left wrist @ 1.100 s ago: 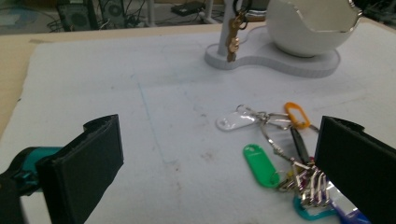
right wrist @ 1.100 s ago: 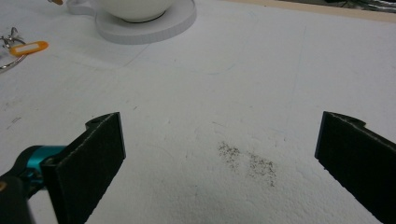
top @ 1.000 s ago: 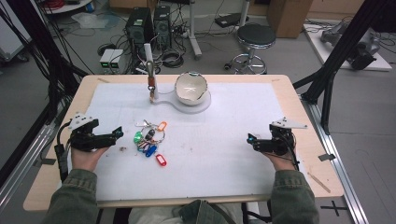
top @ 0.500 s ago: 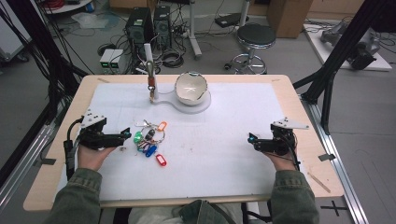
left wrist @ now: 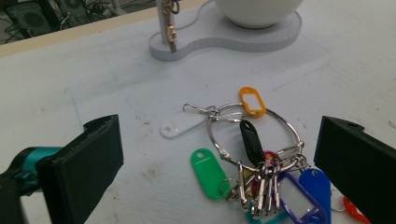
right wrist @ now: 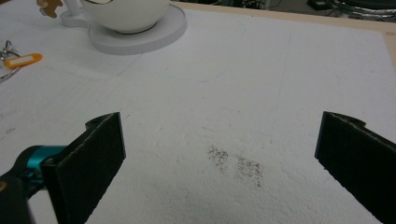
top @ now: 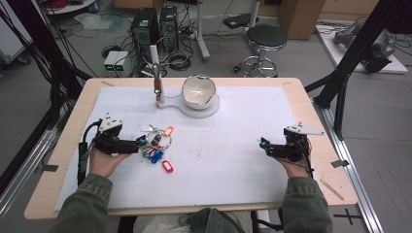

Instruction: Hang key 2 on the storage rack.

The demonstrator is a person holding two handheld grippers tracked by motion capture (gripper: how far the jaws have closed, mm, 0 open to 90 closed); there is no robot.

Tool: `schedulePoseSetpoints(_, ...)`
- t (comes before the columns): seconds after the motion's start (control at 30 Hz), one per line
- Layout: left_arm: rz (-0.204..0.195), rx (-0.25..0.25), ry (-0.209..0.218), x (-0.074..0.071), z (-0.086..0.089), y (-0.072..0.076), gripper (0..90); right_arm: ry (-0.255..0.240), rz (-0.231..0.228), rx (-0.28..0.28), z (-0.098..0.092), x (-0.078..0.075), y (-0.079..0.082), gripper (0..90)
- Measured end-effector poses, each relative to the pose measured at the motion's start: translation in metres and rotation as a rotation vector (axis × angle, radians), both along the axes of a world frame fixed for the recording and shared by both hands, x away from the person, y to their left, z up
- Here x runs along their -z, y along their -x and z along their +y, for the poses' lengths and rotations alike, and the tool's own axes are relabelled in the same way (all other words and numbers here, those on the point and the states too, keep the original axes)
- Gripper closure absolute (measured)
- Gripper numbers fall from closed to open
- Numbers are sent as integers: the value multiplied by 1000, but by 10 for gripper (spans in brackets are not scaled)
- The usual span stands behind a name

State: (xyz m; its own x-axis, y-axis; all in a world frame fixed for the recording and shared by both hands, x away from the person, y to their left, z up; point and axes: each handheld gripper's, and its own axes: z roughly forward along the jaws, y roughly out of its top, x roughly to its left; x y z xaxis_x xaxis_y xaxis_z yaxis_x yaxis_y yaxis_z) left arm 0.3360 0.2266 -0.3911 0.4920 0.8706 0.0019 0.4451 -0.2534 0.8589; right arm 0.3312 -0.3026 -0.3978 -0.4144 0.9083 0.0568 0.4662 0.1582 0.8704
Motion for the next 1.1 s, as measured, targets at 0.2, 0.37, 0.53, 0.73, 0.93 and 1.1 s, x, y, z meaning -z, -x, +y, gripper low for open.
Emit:
schedulePoseSetpoints(0.2,26,40,-45,6,-14,-3,17,-5,-20,16,-3,-1,4,6)
schedulePoseSetpoints(0.37,52,82,-92,13,-27,-5,17,5,-30,22,-4,-1,5,6)
schedulePoseSetpoints(0.53,87,117,-144,21,-38,-9,17,4,-40,23,-3,-1,6,6)
schedulePoseSetpoints(0.73,126,155,-177,27,-45,-14,25,8,-40,20,-3,-1,6,6)
schedulePoseSetpoints(0.93,138,179,-199,31,-47,-17,96,7,-41,17,-4,-1,6,6)
schedulePoseSetpoints(1.1,136,206,-207,31,-48,-18,161,8,-37,12,-3,-1,6,6)
